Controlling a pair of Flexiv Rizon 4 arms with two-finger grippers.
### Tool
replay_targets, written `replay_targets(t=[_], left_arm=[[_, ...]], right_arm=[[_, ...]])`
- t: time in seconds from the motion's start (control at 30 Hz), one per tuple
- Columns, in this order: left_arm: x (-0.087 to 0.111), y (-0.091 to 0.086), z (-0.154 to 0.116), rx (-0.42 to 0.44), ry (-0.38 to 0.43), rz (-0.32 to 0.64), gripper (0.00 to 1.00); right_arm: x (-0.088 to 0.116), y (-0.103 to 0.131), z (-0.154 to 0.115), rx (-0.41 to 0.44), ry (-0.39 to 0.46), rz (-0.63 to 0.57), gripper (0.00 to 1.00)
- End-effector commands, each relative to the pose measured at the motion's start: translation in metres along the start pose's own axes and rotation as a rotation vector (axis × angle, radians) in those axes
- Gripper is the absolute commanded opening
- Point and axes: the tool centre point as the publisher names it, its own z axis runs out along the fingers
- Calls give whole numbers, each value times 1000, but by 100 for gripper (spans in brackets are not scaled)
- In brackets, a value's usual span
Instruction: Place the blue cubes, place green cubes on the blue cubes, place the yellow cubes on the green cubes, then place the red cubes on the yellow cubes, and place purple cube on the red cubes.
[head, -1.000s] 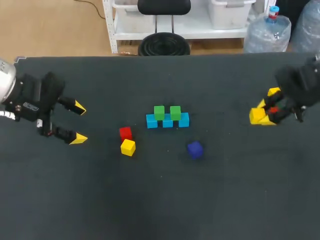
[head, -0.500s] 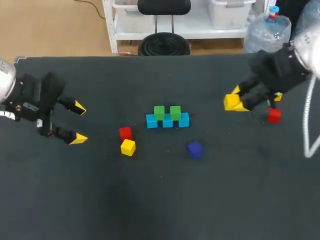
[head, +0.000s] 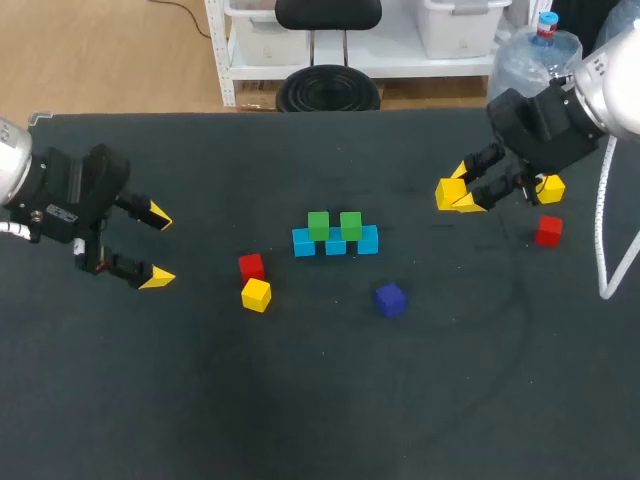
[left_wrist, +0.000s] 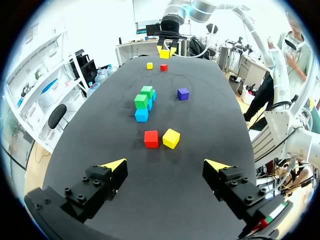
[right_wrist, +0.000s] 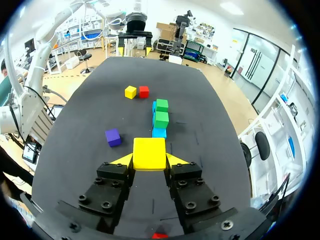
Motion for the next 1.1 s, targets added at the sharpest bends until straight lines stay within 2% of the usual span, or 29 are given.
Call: replay_targets(t=[0.03,0.33,0.63,1.1], left_arm=[[1,1,1,1,-3,2,100],[1,1,1,1,-3,2,100],[1,1,1,1,-3,2,100],[1,1,1,1,-3,2,100]], right_arm=[[0,0,1,1,-2,-1,0],[-2,1,5,-2,-2,-1,0],[-20,0,36,-45,-7,23,0],[-44,2,70,-34,55,87,0]])
